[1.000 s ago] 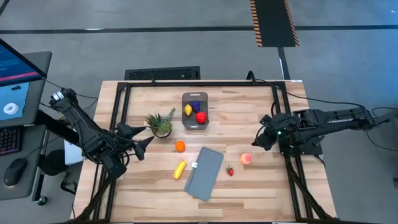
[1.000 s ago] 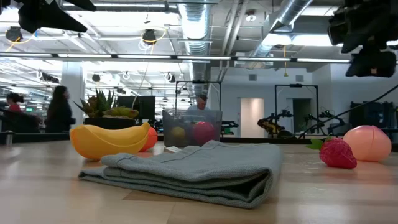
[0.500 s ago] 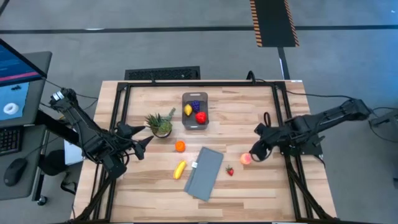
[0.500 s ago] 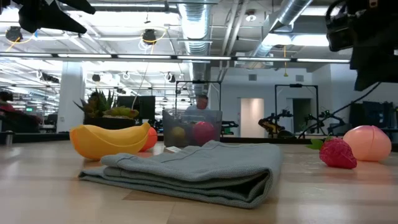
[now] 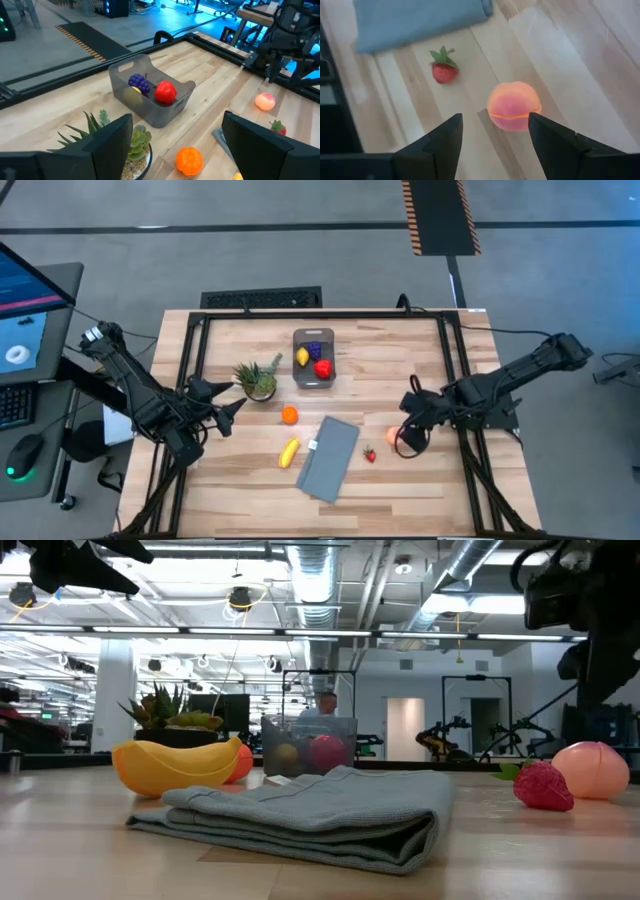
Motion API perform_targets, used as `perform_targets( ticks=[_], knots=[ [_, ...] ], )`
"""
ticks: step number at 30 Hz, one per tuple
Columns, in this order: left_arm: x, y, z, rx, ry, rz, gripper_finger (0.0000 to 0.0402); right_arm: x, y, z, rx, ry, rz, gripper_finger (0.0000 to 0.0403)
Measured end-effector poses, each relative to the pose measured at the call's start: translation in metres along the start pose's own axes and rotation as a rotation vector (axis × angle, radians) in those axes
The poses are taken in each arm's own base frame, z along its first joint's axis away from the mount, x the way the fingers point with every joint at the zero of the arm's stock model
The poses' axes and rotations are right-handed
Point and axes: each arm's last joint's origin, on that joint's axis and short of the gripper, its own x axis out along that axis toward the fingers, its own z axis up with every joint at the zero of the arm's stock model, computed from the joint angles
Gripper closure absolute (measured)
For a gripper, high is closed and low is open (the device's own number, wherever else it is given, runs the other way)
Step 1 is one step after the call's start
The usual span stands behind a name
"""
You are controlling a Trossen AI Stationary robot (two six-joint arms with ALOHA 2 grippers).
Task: Pick and placing Produce into tupperware
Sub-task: Put the pink peach into the black bin
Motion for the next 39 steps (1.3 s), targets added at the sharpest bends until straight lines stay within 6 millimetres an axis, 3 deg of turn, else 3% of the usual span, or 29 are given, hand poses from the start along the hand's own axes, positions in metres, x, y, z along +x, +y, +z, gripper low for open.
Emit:
perform_targets(
  ticks=[10,39],
  knots=[
    [0.0,0.0,0.0,-0.007,0.0,0.001,0.0107,0.016,0.003,0.003,-0.162,0.029,-0.033,0.0152],
    [0.0,0.0,-0.001,-0.005,0.029,-0.001,0.0107,0.023,-0.005,0.013,-0.124,0.076,-0.012,0.0152]
  ],
)
